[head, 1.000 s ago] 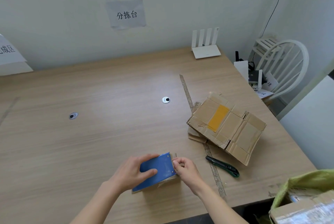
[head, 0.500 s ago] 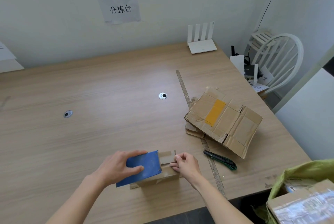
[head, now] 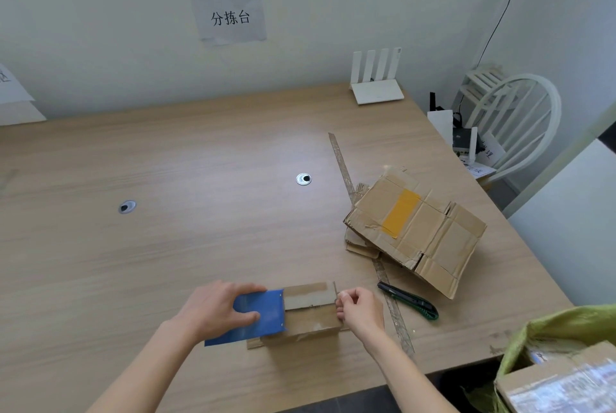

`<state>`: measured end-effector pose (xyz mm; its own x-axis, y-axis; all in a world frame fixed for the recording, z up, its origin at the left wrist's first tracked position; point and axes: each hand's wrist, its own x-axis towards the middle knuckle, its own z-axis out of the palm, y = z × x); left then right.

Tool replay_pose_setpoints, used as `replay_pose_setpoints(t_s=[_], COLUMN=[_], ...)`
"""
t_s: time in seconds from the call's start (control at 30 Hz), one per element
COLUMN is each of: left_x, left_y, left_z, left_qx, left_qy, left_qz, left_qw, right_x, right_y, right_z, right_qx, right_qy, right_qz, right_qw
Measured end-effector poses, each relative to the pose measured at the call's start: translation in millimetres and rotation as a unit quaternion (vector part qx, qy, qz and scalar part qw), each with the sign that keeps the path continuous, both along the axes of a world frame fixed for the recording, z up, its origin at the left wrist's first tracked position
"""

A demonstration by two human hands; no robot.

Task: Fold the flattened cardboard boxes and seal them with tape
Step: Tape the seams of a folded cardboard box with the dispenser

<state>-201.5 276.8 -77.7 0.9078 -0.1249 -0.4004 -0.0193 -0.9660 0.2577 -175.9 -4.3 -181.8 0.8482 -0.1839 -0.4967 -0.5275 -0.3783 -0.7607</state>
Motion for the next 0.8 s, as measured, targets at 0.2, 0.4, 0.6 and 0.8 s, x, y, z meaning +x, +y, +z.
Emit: replay_pose_setpoints(t_s=[0.2,0.4,0.6,0.8], left_x=[9,9,10,9], left_y=[-11,-10,-9,0], left_z=[-1,-1,-3,-12], left_qx=[-0.001,0.007,-0.007,-0.030], left_qy=[0.004,0.002,-0.001,-0.011], left_qz=[-0.019,-0.027,-0.028,-0.020], left_qw=[1.000,1.000,1.000,0.999], right_x=[-2,-9,0,5], right_y=[-6,-8,-12,-11], right_z=[-1,-7,-8,-12], right_qx=[-0.001,0.005,0.002,-0.018], right_qy=[0.016,0.043,0.057,0.038], right_qz=[-0.035,-0.015,0.002,0.019], right_qw=[0.999,0.999,0.998,0.999])
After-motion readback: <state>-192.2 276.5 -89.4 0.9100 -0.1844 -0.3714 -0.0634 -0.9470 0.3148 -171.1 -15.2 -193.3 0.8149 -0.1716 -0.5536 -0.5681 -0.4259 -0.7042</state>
